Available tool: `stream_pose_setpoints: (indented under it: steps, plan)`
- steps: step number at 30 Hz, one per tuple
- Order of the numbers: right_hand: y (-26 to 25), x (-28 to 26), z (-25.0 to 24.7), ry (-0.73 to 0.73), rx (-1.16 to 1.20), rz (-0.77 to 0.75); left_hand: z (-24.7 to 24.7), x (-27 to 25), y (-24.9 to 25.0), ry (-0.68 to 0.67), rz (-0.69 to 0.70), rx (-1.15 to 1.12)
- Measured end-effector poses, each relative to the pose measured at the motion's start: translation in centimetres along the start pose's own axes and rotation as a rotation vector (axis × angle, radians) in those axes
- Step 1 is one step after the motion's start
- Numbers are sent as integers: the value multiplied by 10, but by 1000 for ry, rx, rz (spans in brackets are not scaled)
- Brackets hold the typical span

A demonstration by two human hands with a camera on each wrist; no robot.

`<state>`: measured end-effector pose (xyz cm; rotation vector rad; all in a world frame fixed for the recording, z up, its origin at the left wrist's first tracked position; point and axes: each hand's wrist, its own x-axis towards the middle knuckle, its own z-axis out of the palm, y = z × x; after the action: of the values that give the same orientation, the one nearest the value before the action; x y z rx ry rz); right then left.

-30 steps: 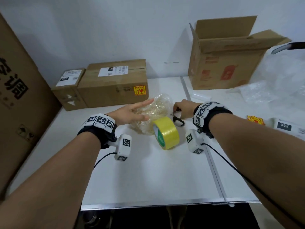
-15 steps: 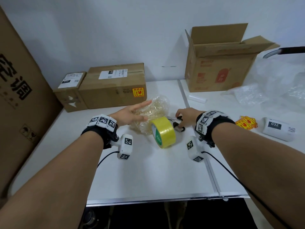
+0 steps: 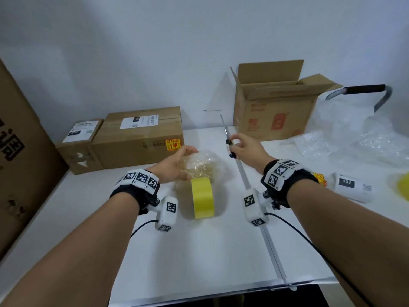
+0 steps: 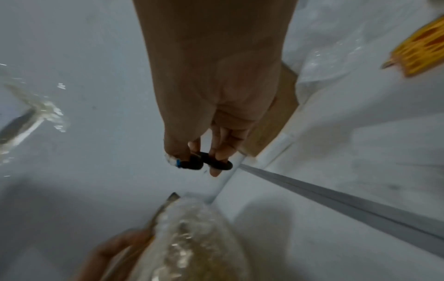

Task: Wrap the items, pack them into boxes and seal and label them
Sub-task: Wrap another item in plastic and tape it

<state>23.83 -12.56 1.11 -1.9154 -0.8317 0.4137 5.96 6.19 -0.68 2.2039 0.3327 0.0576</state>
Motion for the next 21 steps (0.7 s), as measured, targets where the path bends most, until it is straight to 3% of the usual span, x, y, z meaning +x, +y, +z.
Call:
stream_pose_setpoints:
  steps: [6, 9, 11, 14, 16, 18, 20, 21]
  plan:
    - [-43, 0, 25, -174, -77, -250, -9, 8, 0, -19, -5, 118]
    - [-37, 0, 49, -286, -359, -325, -7, 4, 1, 71, -30, 121]
    - [-29, 0, 60, -258, -579, -319, -4, -6, 6, 113, -37, -44]
    - [-25, -1, 68, -187, -657, -335, -5, -21, 1, 269, -33, -286]
    - [-26, -2, 71, -166, -694, -361, -3, -34, 0, 430, -185, -404]
    - [-27, -2, 71, -162, -713, -372, 7, -43, 3, 294, -359, -499]
    - [-29, -1, 72, -159, -733, -377, 22, -46, 13, 84, -368, -564]
    - [-29, 0, 72, -155, -736, -380, 28, -46, 18, 60, -342, -605]
